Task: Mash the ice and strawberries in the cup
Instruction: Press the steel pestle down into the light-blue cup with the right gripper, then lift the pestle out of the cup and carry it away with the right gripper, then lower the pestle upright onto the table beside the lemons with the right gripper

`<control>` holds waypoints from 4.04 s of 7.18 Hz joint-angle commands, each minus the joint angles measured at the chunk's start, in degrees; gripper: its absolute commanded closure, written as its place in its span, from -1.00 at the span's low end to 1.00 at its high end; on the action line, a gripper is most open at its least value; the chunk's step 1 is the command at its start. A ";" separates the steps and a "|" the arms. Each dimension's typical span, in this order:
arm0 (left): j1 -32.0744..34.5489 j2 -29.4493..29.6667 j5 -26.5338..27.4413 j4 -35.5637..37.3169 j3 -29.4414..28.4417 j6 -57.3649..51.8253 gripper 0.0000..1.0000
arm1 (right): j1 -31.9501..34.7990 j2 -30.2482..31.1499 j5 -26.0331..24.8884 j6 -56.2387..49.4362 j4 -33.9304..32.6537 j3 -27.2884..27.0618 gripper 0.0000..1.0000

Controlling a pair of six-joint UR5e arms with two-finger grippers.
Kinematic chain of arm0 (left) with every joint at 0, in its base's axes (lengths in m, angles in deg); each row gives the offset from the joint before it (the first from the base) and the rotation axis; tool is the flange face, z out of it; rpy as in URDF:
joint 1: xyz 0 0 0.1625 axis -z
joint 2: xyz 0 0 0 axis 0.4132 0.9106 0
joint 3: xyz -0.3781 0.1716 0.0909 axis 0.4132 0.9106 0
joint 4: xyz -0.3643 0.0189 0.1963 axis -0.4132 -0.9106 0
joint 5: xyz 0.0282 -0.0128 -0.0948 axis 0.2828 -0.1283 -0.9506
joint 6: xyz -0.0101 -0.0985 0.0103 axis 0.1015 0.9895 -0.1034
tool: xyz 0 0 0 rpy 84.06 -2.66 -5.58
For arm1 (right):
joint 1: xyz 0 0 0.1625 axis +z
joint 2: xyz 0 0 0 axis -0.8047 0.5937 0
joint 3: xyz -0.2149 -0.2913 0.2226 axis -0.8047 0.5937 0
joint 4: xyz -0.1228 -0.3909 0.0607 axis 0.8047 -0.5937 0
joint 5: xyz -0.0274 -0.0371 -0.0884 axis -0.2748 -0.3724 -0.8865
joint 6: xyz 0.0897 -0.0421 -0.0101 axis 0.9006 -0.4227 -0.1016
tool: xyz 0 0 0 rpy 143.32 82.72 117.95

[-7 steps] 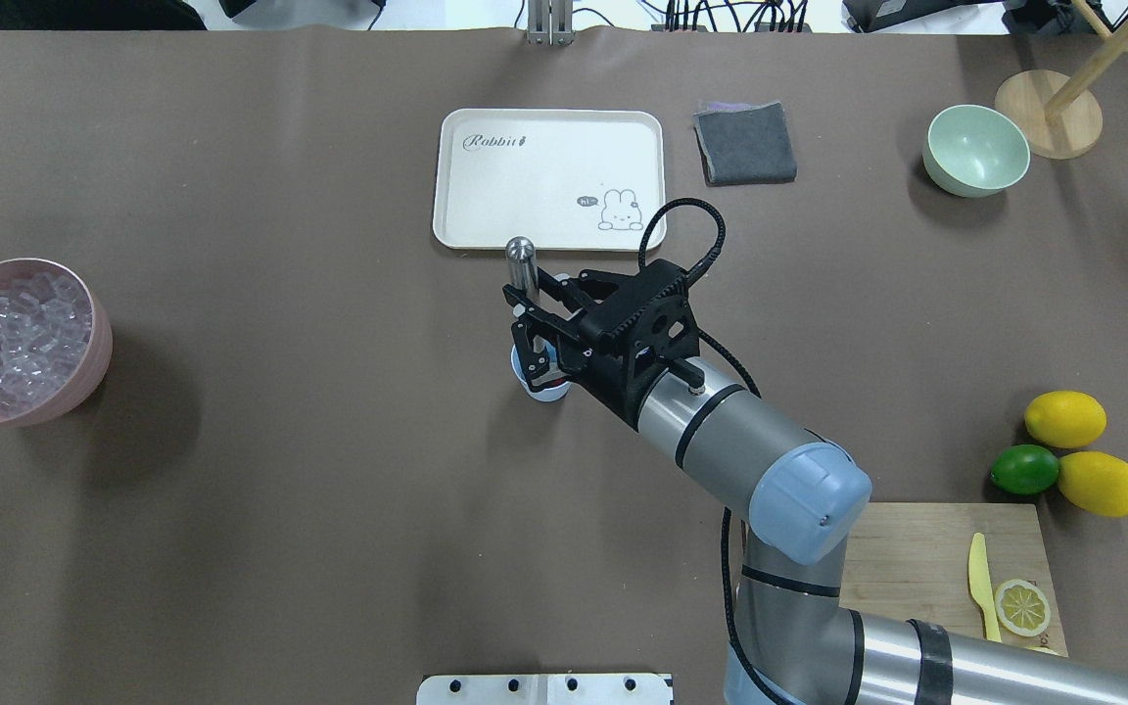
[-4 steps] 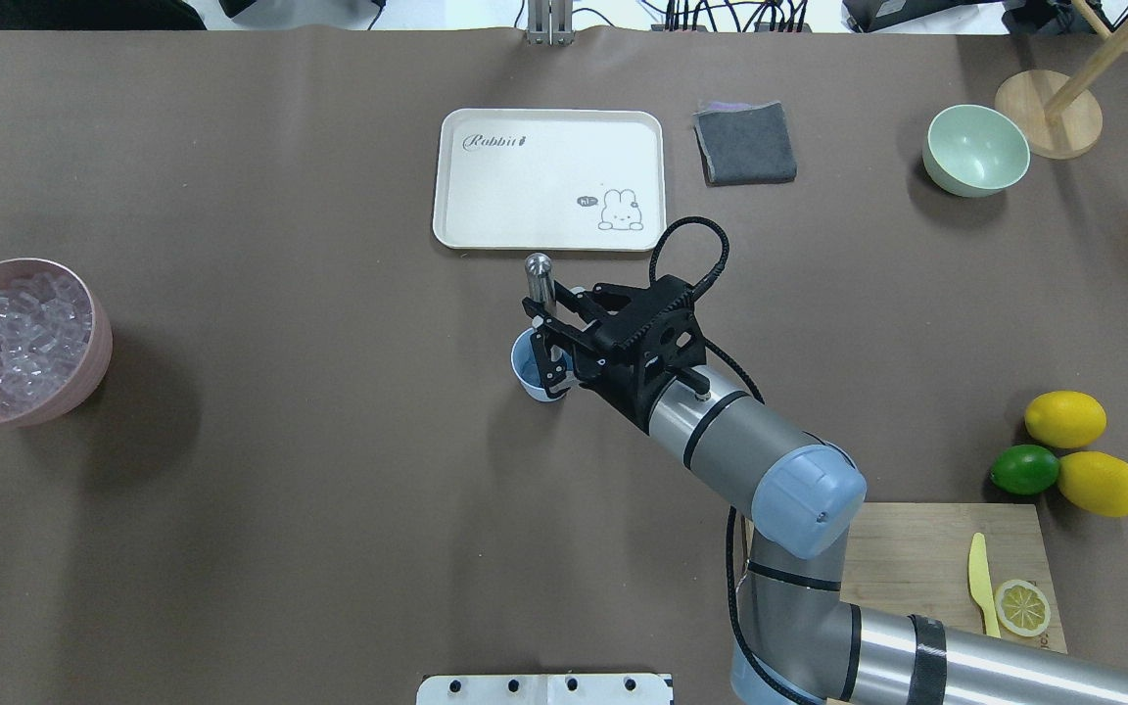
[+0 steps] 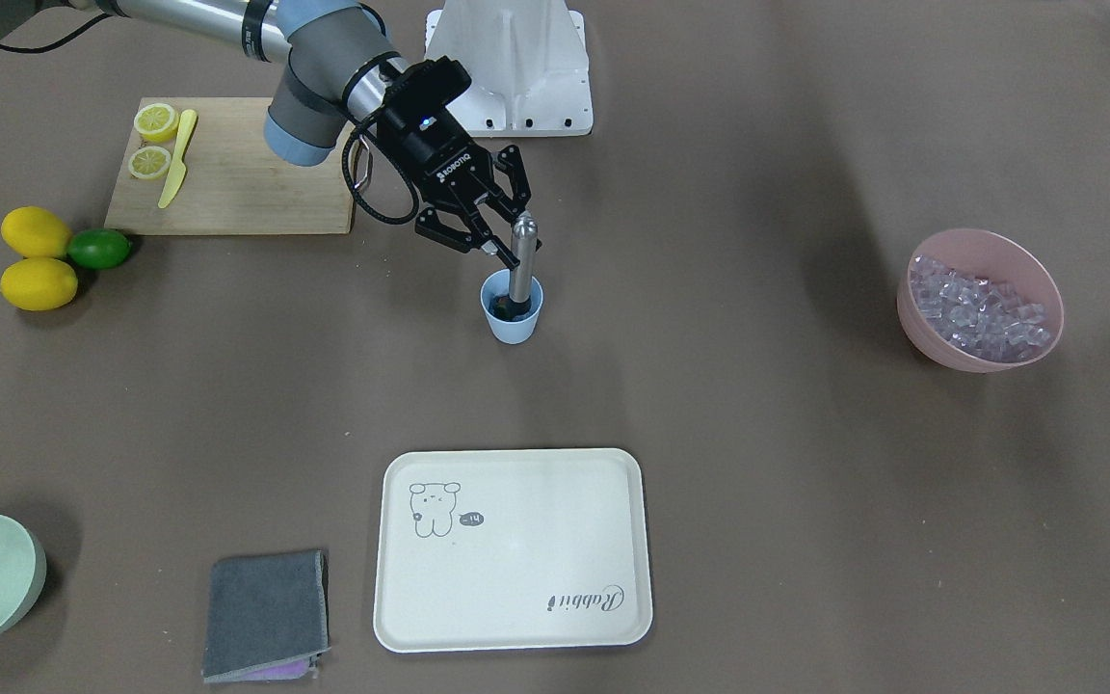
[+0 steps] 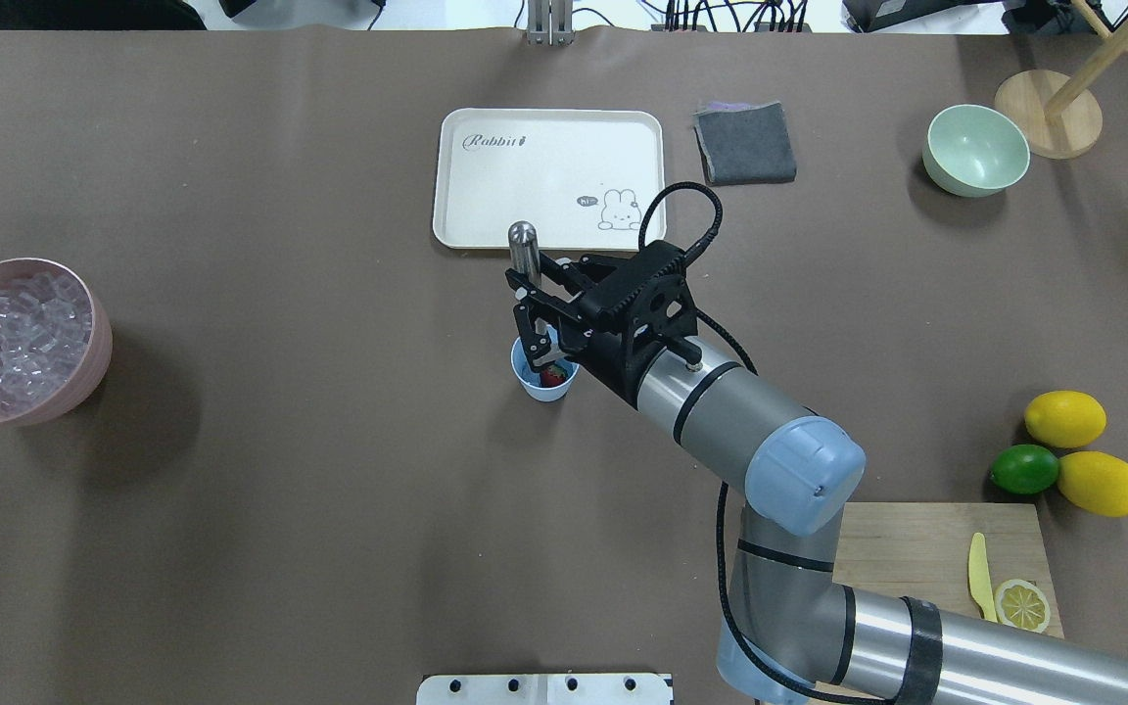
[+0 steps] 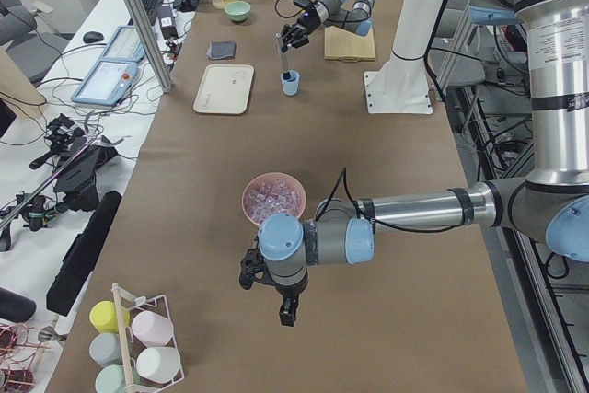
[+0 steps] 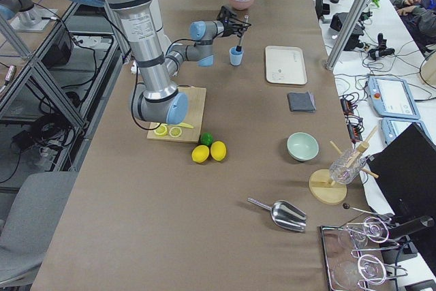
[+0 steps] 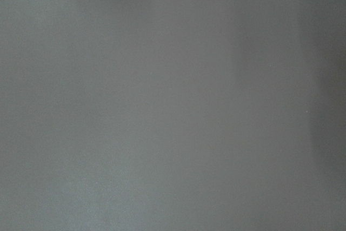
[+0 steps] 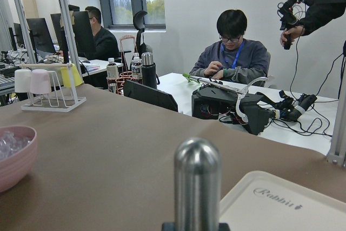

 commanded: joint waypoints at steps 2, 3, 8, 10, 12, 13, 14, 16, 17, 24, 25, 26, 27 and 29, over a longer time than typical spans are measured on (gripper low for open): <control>0.00 0.00 0.00 0.00 -0.24 -0.09 -1.00 | 2.41 -0.09 7.60 12.36 -17.25 -10.64 1.00; 0.00 0.00 0.00 0.00 -0.42 -0.09 -1.00 | 4.59 -0.09 12.32 16.77 -26.77 -15.45 1.00; 0.00 0.62 -10.12 0.61 4.82 16.86 -1.00 | 26.35 0.26 48.76 23.50 -70.77 -31.59 1.00; -0.18 0.18 -10.02 0.44 7.50 20.74 -1.00 | 28.08 0.79 52.26 23.50 -83.65 -31.50 1.00; -0.35 0.09 -10.02 0.35 7.49 20.48 -1.00 | 28.43 0.88 55.23 22.45 -93.55 -25.83 1.00; -0.44 0.00 -10.02 0.26 7.58 20.39 -1.00 | 29.04 0.97 58.74 21.57 -93.57 -21.26 1.00; -0.44 0.00 -10.02 0.26 7.49 20.39 -1.00 | 29.39 1.84 60.77 18.95 -93.40 -18.52 1.00; -0.53 -1.65 -10.02 -1.57 7.93 20.30 -1.00 | 33.24 3.68 62.28 7.91 -93.23 -11.58 1.00; -0.53 -2.63 -10.02 -5.41 7.93 20.48 -1.00 | 34.13 3.95 62.20 0.89 -93.14 -7.11 1.00; -0.44 -2.90 -9.23 -5.62 8.81 20.57 -1.00 | 35.11 6.95 64.05 1.96 -72.23 12.87 1.00; -0.44 -2.90 -9.23 -5.62 8.81 20.57 -1.00 | 35.72 7.03 63.96 2.05 -69.87 14.80 1.00; -0.44 -2.90 -9.23 -5.62 8.81 20.57 -1.00 | 35.81 6.95 63.70 2.05 -69.67 15.43 1.00; -0.44 -2.90 -9.23 -5.62 8.81 20.57 -1.00 | 35.81 6.77 63.70 2.57 -69.58 15.52 1.00; -0.44 -2.90 -9.23 -5.62 8.81 20.57 -1.00 | 35.55 6.42 63.61 4.07 -69.58 15.79 1.00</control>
